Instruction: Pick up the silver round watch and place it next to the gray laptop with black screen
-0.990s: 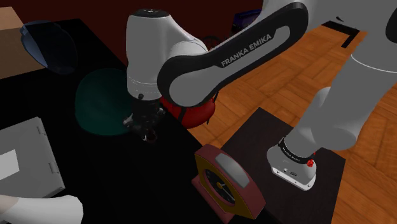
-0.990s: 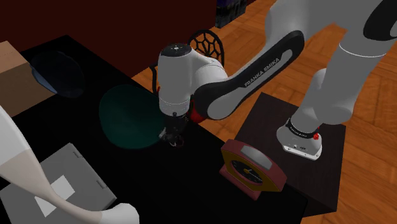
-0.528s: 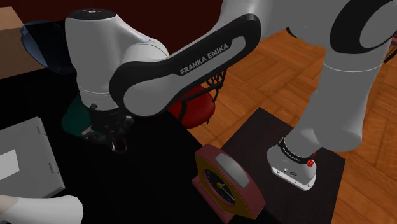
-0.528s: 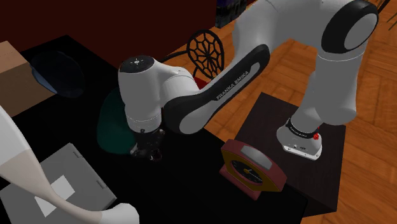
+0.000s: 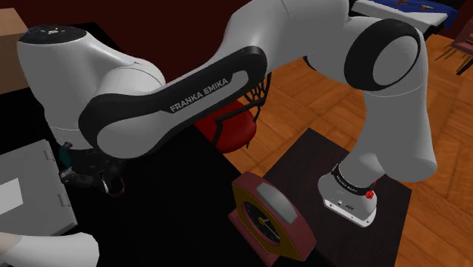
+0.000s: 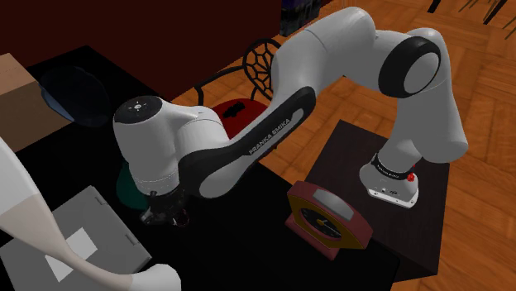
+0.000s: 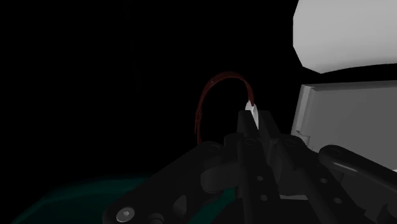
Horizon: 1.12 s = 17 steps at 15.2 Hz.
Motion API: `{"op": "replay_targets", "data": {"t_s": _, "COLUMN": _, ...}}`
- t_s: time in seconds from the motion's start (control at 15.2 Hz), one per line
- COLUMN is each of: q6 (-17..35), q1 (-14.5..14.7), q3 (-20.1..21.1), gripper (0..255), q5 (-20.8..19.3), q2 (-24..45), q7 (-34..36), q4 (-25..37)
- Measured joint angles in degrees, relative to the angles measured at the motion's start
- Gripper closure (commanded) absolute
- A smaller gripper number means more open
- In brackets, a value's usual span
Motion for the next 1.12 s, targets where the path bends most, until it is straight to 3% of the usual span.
{"op": "replay_targets", "data": {"t_s": 1.12, "q6": 8.58, "q1": 0.63, "q3": -1.62, "gripper": 255, "q5": -1.99, "q2": 4.68, "q7": 0.7, "q4": -4.12}}
